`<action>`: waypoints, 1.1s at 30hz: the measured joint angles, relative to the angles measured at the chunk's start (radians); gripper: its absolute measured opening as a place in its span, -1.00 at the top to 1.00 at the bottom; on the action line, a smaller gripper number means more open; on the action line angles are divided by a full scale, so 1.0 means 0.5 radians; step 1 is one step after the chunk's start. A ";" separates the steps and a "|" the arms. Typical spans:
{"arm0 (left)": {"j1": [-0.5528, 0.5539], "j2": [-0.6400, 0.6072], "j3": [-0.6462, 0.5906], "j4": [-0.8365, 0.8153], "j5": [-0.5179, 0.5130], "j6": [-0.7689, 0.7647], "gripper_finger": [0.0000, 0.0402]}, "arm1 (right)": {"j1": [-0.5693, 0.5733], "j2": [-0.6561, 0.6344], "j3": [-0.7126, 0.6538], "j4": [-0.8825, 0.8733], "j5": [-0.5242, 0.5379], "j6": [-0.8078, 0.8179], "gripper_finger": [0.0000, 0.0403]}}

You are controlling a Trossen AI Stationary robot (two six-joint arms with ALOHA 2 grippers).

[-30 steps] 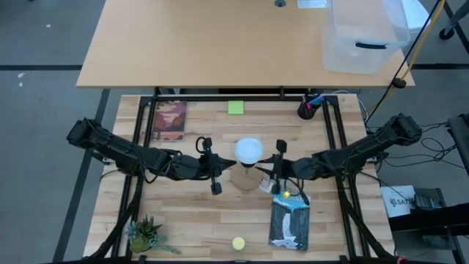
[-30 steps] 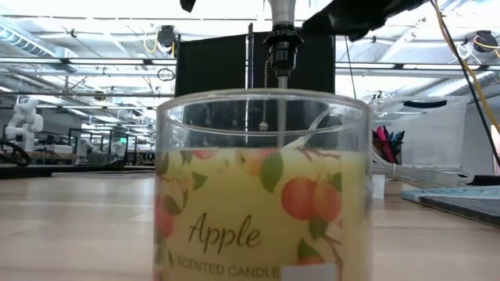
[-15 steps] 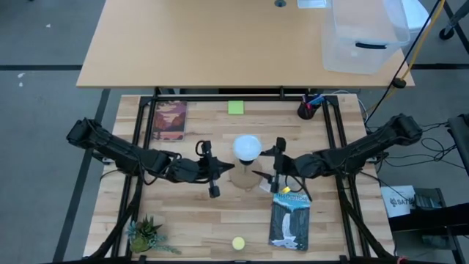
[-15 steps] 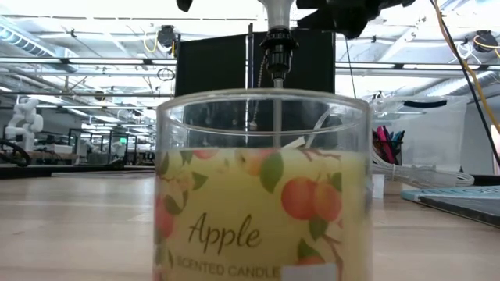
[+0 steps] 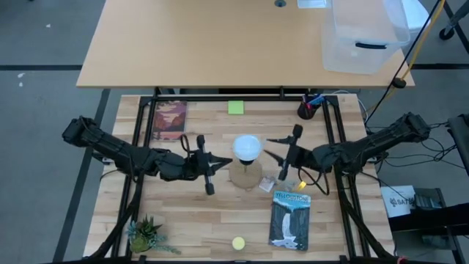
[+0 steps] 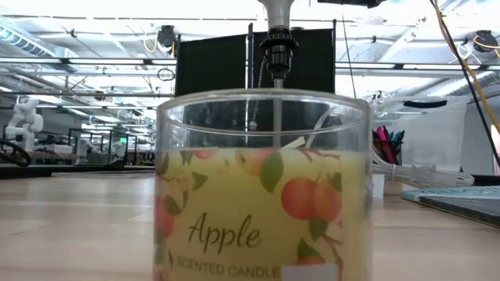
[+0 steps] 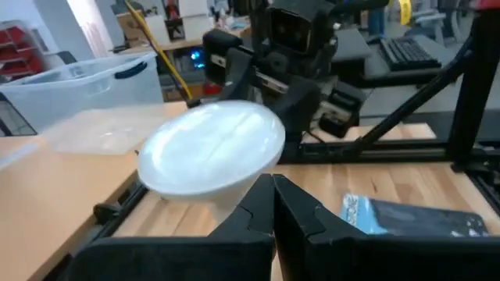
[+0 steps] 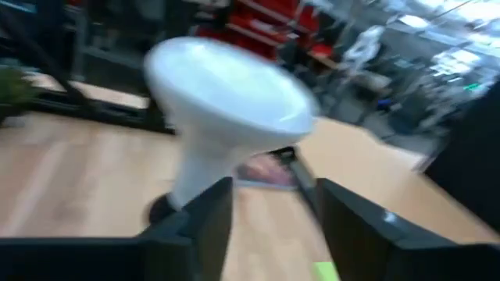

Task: Screw lightbulb
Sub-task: Insert the white lightbulb into the brown lamp

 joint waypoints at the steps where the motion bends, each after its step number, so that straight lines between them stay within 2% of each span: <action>1: 0.016 0.000 0.000 0.006 0.026 0.001 1.00 | 0.000 -0.008 0.000 0.022 0.043 -0.056 0.27; 5: 0.086 0.000 0.000 0.027 0.074 -0.030 1.00 | -0.012 -0.016 0.000 0.198 0.138 -0.297 0.61; 10: 0.153 0.000 0.000 0.037 0.188 -0.066 1.00 | -0.066 -0.016 0.000 0.282 0.139 -0.457 0.96; 16: 0.203 0.068 0.000 0.066 0.254 -0.111 1.00 | -0.124 0.026 0.000 0.227 -0.006 -0.531 0.98; 21: 0.205 0.085 -0.001 0.074 0.257 -0.131 1.00 | -0.138 0.087 0.000 0.220 -0.004 -0.773 0.99; 33: 0.205 0.084 -0.001 0.079 0.256 -0.140 1.00 | -0.150 0.156 0.000 0.354 -0.006 -1.088 1.00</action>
